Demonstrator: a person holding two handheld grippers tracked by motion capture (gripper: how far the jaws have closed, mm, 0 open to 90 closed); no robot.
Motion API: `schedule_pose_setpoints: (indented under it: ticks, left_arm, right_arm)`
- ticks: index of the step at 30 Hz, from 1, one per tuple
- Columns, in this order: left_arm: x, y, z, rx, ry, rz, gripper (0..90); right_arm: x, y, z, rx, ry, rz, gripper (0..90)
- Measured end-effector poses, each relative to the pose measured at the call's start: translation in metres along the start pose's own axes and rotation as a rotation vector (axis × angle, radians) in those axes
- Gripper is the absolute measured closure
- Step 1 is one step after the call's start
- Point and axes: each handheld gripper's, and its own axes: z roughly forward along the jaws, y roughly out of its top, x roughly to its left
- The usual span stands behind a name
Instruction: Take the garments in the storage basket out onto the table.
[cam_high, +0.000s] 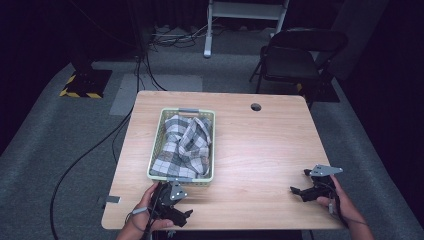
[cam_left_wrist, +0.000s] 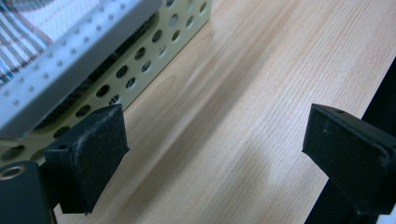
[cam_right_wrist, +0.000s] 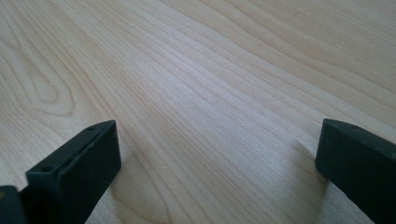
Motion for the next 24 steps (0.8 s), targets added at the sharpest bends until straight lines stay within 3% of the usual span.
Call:
schedule_pose_setpoints:
  ticks: [9, 24]
  left_arm:
    - [-0.004, 0.009, -0.005, -0.012, 0.009, 0.021, 5.8]
    - [0.001, 0.021, -0.015, -0.046, 0.047, 0.026, 5.6]
  right_arm:
    - [0.000, 0.000, 0.000, 0.000, 0.000, 0.000, 0.0]
    - [0.000, 0.000, 0.000, 0.000, -0.001, 0.001, 0.0]
